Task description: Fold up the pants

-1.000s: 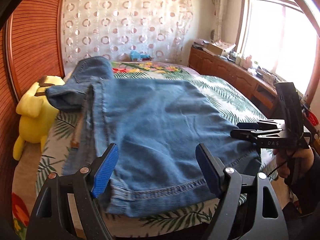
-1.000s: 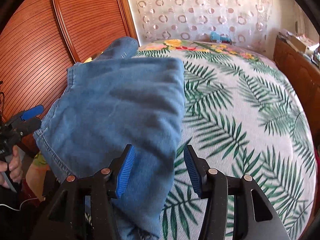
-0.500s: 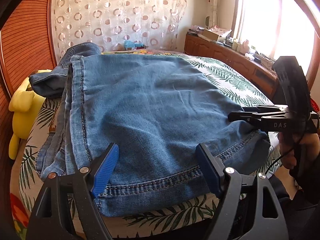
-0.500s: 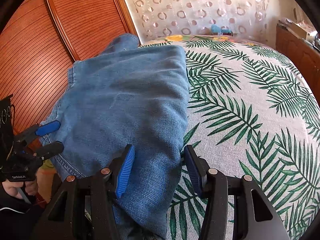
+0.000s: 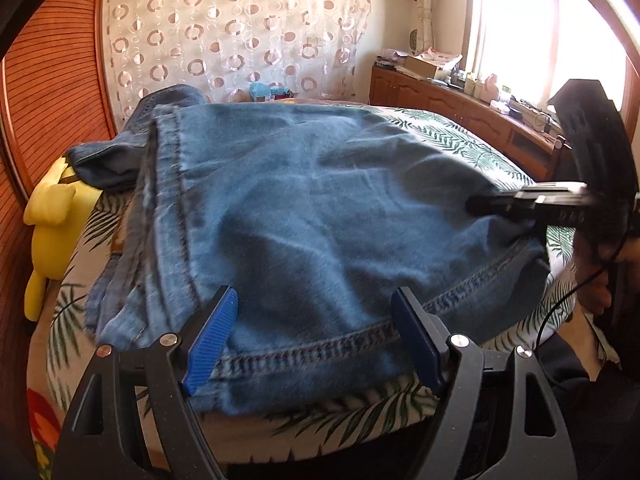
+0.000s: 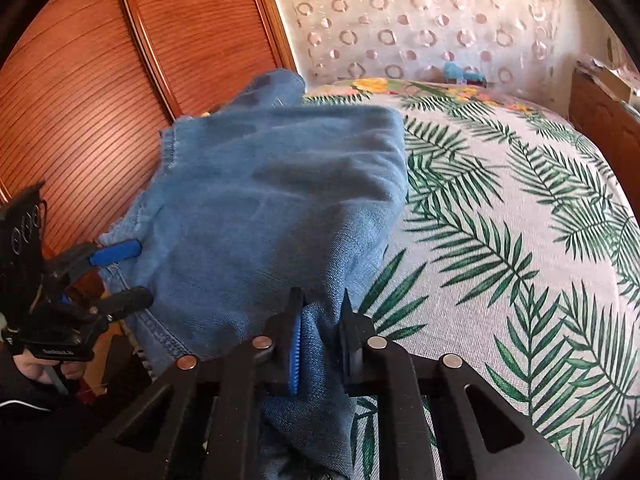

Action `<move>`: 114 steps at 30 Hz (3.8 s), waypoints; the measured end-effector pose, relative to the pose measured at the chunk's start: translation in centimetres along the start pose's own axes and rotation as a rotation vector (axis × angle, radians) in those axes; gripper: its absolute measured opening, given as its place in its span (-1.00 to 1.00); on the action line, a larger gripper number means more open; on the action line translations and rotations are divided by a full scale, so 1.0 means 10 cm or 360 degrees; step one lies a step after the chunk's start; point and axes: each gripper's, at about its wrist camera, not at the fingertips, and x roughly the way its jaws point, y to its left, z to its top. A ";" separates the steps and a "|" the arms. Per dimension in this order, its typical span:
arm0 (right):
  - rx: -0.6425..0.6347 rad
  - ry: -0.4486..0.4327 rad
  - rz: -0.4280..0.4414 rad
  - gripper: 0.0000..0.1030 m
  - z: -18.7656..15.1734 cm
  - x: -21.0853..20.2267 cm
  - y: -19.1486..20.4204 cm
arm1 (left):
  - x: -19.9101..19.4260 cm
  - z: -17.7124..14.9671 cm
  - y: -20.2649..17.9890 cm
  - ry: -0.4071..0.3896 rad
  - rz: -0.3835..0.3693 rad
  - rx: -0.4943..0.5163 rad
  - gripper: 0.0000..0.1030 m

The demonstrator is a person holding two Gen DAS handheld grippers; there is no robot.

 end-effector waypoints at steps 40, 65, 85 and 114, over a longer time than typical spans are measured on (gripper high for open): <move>-0.0325 0.0180 0.0637 -0.77 1.04 1.78 1.21 | -1.16 0.03 1.32 -0.0377 0.0327 -0.0428 0.55; -0.0165 0.0017 0.0075 0.38 1.46 1.96 0.26 | -0.29 -0.06 0.94 -0.0040 0.0139 -0.0359 0.36; 0.0105 0.0175 0.0373 -0.07 1.59 2.45 -0.02 | -0.17 -0.22 1.05 -0.0123 -0.0126 -0.0530 -0.17; -0.0300 -0.0448 0.0372 -0.60 2.78 1.74 0.47 | -0.41 1.14 1.83 -0.0513 0.0092 -0.0358 -0.63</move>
